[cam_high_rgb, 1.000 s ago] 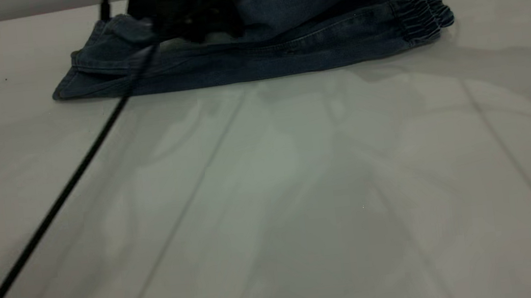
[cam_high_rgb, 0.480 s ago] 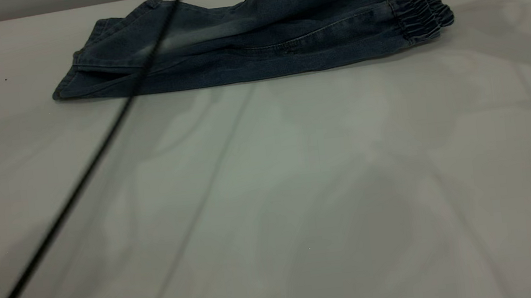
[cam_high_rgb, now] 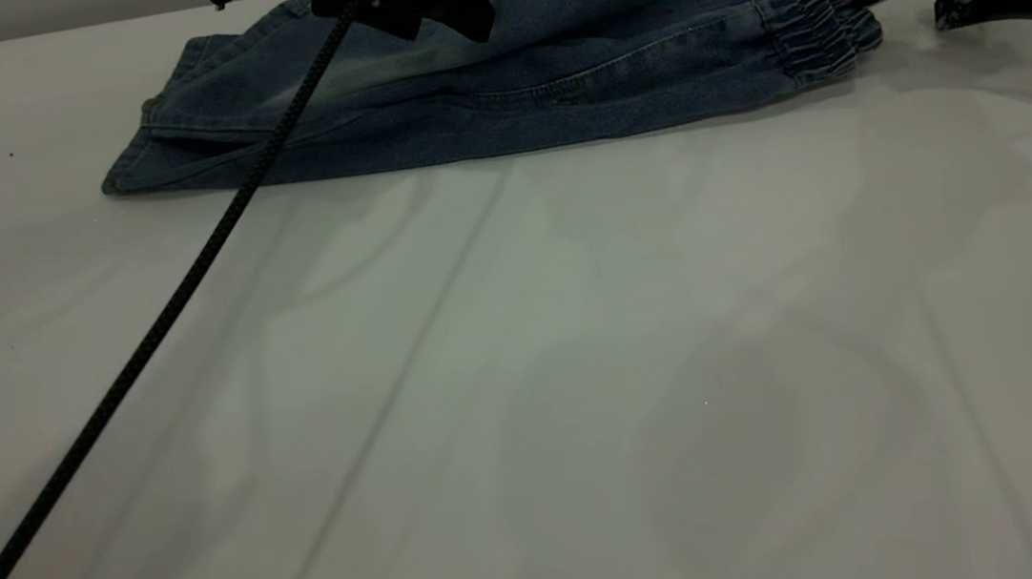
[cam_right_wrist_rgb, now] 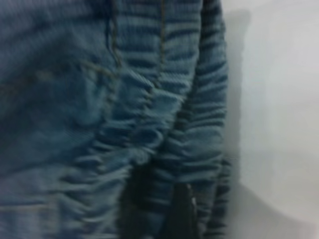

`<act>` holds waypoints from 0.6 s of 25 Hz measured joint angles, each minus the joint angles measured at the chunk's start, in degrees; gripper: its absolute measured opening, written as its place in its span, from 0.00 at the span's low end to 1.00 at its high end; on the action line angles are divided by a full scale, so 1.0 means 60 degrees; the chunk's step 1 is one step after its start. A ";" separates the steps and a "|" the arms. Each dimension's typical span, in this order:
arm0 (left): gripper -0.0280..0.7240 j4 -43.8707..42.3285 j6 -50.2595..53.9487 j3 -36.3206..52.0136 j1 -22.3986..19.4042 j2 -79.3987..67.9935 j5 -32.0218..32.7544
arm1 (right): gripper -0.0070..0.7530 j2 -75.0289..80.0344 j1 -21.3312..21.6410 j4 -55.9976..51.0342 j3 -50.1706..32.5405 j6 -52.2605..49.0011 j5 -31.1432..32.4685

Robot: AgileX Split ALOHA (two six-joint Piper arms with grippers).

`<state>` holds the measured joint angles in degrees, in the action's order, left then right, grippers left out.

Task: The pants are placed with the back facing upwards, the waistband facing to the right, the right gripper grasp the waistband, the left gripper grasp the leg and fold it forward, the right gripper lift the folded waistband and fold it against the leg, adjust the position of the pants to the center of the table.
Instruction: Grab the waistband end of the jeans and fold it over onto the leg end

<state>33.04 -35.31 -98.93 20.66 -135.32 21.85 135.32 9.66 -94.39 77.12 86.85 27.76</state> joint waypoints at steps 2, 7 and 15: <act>0.72 -0.0001 0.0000 0.0000 0.0000 0.0000 0.0000 | 0.76 0.0083 0.0000 -0.0355 0.0044 0.0715 -0.0035; 0.72 -0.0010 0.0000 0.0000 0.0000 0.0000 0.0000 | 0.76 0.0214 0.0000 -0.0962 0.0055 0.1842 0.0603; 0.72 -0.0008 0.0000 0.0000 0.0000 -0.0261 -0.0159 | 0.76 0.0714 0.0000 -0.0984 0.0142 0.1990 0.2411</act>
<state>32.99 -35.31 -98.93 20.66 -136.89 20.89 139.60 9.66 -100.29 77.98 98.80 42.22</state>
